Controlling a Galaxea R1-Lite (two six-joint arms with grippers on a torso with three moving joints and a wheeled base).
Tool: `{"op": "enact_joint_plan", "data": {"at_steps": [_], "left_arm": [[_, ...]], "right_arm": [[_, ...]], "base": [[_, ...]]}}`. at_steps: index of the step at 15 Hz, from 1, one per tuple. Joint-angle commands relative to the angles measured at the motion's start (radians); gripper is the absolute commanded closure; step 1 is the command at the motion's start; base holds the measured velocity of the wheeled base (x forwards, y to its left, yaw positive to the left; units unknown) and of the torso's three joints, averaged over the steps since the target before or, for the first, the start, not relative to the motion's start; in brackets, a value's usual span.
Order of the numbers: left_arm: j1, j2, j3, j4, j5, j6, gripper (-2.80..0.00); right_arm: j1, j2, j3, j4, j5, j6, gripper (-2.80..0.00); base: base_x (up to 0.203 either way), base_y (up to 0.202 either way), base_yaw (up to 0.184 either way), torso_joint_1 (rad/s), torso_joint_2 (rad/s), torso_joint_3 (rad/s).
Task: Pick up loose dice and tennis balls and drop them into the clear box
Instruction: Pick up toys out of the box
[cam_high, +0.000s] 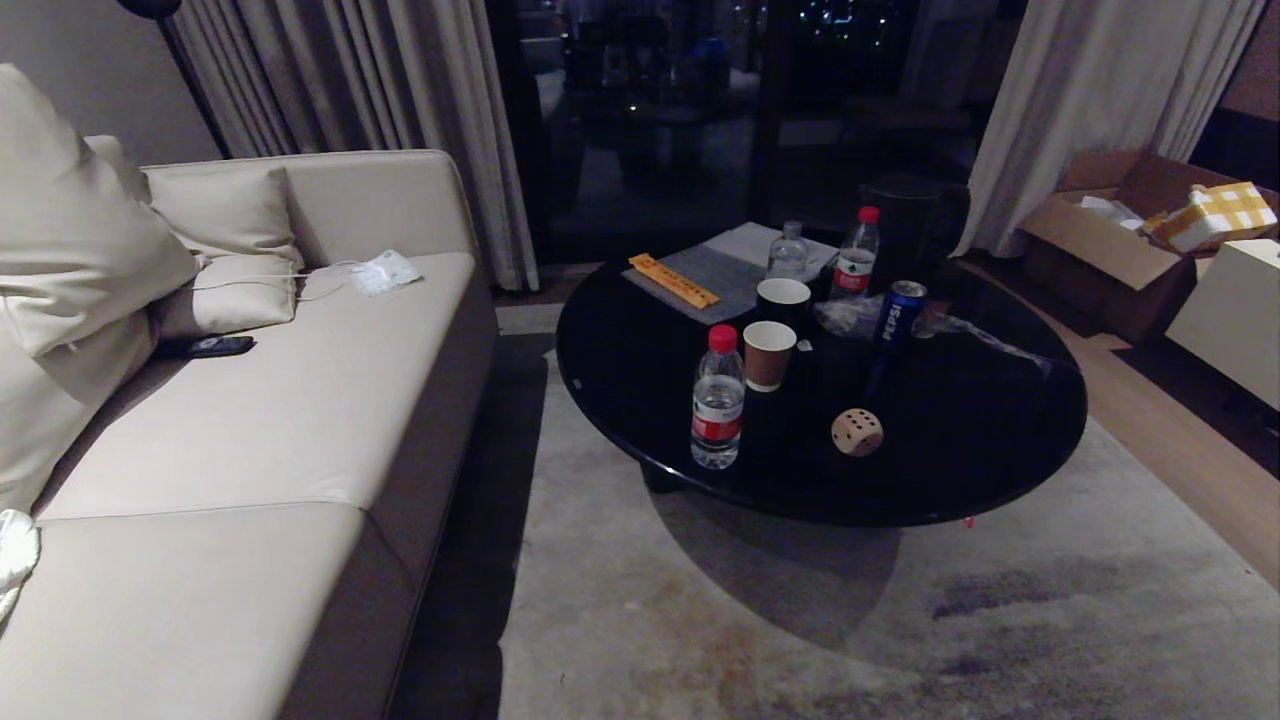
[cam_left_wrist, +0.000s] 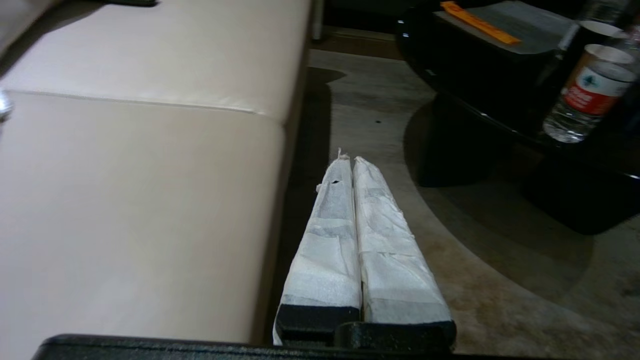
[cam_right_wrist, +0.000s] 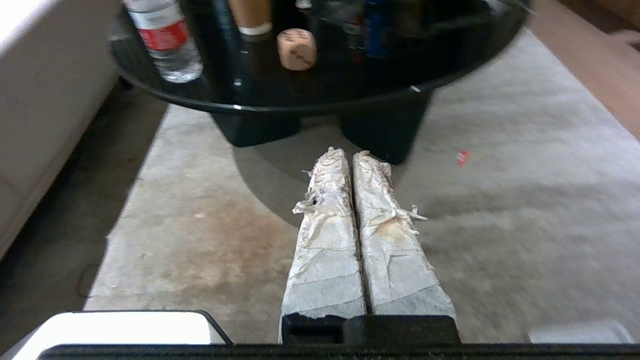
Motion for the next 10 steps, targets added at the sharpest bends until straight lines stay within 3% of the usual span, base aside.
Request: {"op": "enact_joint_plan", "data": {"at_steps": [1,6,10], "left_arm": [[-0.001,0.002,0.002,0.0,0.002,-0.001,0.0],[0.001,0.002,0.002,-0.001,0.003,-0.008,0.0],[0.0,0.002,0.002,-0.001,0.003,-0.01,0.0]], "right_arm": [[0.001,0.001,0.0,0.0,0.002,-0.004,0.0],[0.001,0.001,0.0,0.0,0.002,-0.001,0.0],[0.001,0.001,0.0,0.0,0.002,0.0,0.0]], "base": [[-0.002,0.005,-0.075,0.002,0.0,0.002],[0.0,0.001,-0.012,0.001,0.0,0.001],[0.154,0.001,0.003,0.002,0.0,0.006]]}}
